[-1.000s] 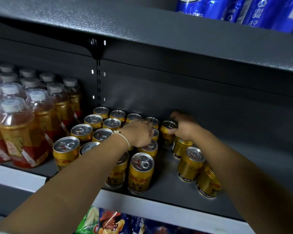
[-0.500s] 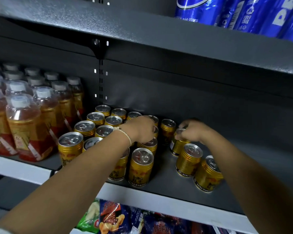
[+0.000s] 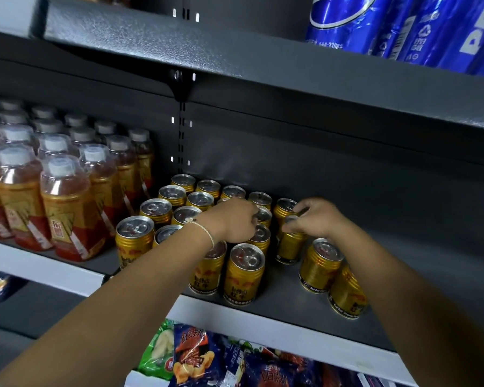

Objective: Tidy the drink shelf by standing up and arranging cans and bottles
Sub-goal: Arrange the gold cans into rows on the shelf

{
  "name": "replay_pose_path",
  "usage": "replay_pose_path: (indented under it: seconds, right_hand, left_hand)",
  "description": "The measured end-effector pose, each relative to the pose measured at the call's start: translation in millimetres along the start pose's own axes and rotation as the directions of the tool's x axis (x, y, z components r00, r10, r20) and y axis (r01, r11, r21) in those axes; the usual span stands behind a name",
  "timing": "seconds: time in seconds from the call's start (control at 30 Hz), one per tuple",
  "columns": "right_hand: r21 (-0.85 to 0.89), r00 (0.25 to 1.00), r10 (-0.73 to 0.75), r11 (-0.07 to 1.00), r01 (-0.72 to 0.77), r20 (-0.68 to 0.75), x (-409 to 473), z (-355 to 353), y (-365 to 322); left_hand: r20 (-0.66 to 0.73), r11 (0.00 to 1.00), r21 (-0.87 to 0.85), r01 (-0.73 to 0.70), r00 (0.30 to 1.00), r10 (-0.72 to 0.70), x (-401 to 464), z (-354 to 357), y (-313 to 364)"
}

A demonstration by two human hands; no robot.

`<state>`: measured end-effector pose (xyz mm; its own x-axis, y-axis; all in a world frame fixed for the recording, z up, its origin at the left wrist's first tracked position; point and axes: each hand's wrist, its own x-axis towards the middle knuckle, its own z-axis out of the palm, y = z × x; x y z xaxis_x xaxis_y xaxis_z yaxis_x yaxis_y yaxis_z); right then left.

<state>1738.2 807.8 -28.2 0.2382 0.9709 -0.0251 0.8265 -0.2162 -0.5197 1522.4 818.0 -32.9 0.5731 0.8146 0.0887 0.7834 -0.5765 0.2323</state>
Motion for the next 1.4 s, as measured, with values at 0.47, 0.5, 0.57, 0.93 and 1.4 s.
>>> replay_pose_path:
  seconds: [0.47,0.5,0.57,0.93,1.4]
  right_hand:
    - [-0.215,0.993,-0.048,0.974,0.07,0.108,-8.6,-7.7,-5.3]
    - [-0.206,0.995,-0.045,0.977,0.062,0.09,-8.4,-6.8,-5.2]
    - [-0.189,0.999,-0.034,0.981,0.039,0.03,-8.8,-2.1,-6.3]
    - [-0.195,0.997,-0.045,0.979,0.056,0.06,-10.7,7.7,-4.0]
    - [-0.154,1.0,-0.013,0.988,0.009,-0.027,-8.1,15.7,-2.3]
  left_hand:
    - [0.03,0.999,-0.029,-0.014,0.999,0.015,-1.7,9.4,-3.6]
    - [0.026,1.0,-0.026,-0.014,1.0,0.014,-1.1,9.9,-2.7]
    - [0.029,1.0,-0.02,-0.012,0.999,0.013,0.1,10.6,-0.8]
    - [0.057,0.998,0.059,-0.017,0.998,0.014,1.2,17.0,-1.0]
    - [0.069,0.996,0.085,-0.029,0.997,0.023,-2.2,15.4,2.5]
